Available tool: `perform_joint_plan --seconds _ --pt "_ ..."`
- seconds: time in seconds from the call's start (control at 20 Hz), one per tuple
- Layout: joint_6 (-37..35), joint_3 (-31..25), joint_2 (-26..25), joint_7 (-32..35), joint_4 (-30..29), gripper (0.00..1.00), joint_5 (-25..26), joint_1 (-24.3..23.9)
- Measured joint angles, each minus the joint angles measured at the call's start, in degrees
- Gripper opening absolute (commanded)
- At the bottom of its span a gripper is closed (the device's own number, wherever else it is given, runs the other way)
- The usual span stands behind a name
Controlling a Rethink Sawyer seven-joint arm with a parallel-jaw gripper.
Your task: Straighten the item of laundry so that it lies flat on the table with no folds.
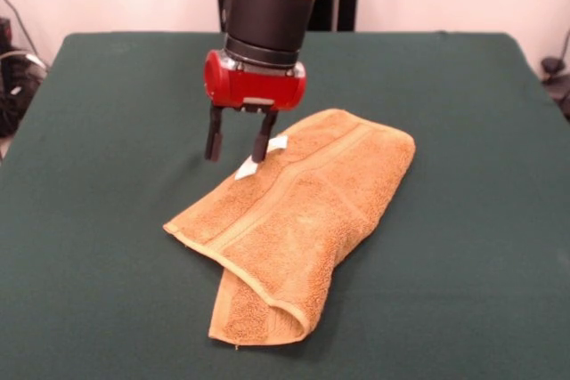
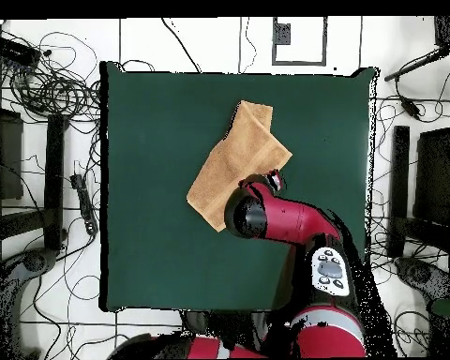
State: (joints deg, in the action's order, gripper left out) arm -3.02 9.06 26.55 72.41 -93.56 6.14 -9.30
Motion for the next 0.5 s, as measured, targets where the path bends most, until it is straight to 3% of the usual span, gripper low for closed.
perform_joint_plan --seconds 0.5 --pt "4.43 0.51 -1.29 0.00 -0.61 1.00 -0.18 0.65"
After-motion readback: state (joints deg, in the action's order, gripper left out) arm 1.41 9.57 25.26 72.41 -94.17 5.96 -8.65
